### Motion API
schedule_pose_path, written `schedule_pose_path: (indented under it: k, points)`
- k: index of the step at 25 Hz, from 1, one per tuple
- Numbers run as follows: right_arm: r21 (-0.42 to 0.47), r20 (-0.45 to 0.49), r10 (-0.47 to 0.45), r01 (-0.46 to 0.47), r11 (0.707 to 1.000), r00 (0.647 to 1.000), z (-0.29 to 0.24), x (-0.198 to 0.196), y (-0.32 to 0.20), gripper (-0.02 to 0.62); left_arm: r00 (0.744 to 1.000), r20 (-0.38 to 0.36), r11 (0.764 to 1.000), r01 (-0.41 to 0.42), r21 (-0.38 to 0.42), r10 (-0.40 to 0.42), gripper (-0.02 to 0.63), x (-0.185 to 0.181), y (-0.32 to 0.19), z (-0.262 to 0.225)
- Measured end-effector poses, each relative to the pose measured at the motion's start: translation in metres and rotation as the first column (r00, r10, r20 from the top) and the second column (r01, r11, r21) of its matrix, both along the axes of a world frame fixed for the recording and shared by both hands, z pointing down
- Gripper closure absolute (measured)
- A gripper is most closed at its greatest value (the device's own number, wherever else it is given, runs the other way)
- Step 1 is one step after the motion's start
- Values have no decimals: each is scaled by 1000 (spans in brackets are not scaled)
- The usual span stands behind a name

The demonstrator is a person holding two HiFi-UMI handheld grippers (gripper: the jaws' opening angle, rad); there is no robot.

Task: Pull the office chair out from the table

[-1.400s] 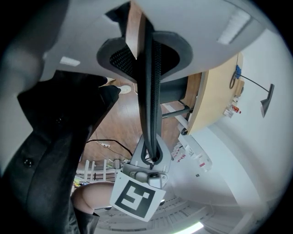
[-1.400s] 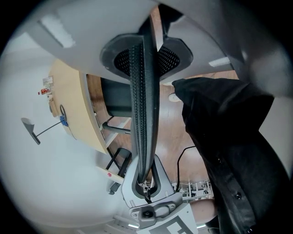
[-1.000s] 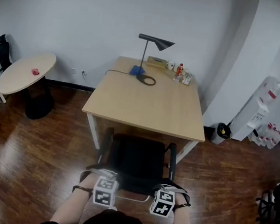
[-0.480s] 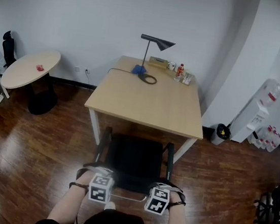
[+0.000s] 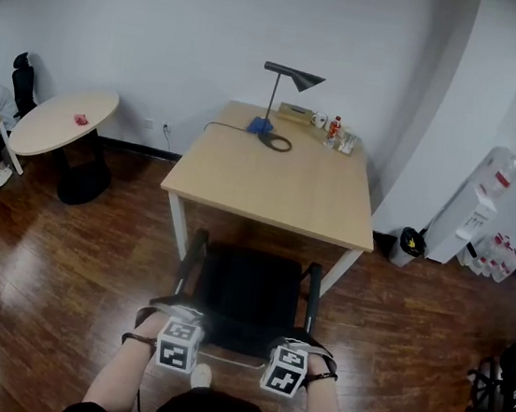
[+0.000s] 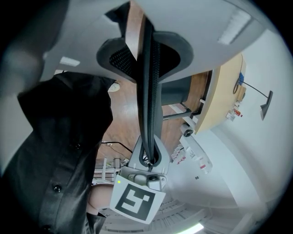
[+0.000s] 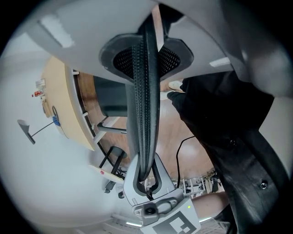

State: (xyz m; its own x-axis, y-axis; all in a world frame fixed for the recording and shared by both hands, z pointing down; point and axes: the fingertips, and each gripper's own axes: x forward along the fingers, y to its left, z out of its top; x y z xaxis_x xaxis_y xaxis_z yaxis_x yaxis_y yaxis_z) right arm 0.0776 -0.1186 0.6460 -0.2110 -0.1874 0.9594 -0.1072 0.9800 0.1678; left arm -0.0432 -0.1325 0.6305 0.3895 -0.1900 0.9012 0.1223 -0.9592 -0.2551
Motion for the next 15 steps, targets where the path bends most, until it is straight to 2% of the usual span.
schedule_pose_path:
  k: [5,9,15]
  points:
    - [-13,-6,-30,30,999,1000,-2,4,19,509,1000,-13,999,28,-26,-28,506,4,23,-2]
    - [5,-2,-36,36,999,999,-1,4,32,512,999,-19,1000,29,4,-28,506,5,36,-1]
    - [-5,-3,-54,54,999,999,-3,3,52,511,999,-16,999,40,-26,-41,506,3,56,-3]
